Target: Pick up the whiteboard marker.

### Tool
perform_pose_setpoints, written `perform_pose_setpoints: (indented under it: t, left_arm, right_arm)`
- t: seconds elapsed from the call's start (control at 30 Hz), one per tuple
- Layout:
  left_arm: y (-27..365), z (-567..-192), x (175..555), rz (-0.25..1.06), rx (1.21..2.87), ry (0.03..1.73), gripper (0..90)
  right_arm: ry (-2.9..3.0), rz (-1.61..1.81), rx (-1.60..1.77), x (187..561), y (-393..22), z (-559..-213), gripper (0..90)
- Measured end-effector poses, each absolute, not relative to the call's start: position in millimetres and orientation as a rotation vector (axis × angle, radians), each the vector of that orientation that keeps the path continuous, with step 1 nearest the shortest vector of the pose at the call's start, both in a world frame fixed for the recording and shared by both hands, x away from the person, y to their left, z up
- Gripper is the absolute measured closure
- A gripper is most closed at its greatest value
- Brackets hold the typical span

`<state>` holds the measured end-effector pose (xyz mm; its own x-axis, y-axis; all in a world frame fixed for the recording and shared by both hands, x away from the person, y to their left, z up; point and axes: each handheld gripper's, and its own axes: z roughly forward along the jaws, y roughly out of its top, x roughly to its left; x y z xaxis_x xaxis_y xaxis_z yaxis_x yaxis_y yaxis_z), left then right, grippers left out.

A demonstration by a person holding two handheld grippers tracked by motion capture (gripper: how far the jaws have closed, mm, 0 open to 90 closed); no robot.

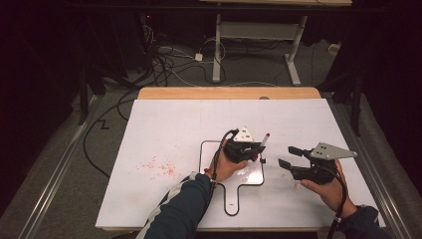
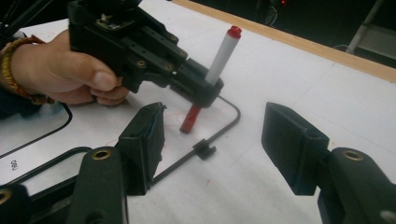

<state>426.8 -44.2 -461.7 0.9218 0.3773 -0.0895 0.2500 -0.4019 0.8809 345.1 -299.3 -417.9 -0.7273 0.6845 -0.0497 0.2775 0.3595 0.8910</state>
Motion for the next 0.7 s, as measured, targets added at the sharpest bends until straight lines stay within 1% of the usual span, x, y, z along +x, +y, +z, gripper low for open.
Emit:
perform_pose_setpoints:
  t: [0.17, 0.3, 0.47, 0.57, 0.7]
  left_arm:
    - [-49.9, -461.5, 401.7, 0.113, 2.035, 0.357, 78.8]
    - [-44.6, -462.3, 386.8, 0.107, 2.041, 0.311, 78.8]
    - [-34.4, -463.3, 395.2, 0.154, 2.025, 0.374, 78.8]
    - [-36.0, -465.6, 401.6, 0.132, 2.003, 0.413, 78.8]
    - [-48.3, -465.7, 397.4, 0.111, 2.012, 0.374, 78.8]
  right_arm:
    - [2.205, 1.321, 0.854, 344.6, -302.7, -417.5, 40.3]
    - [2.211, 1.296, 0.855, 340.7, -307.6, -418.2, 40.1]
    - [2.195, 1.300, 0.889, 339.8, -315.4, -419.1, 40.1]
    - [2.196, 1.296, 0.882, 340.4, -315.1, -418.5, 40.1]
    - [2.207, 1.290, 0.874, 341.1, -313.1, -419.5, 40.1]
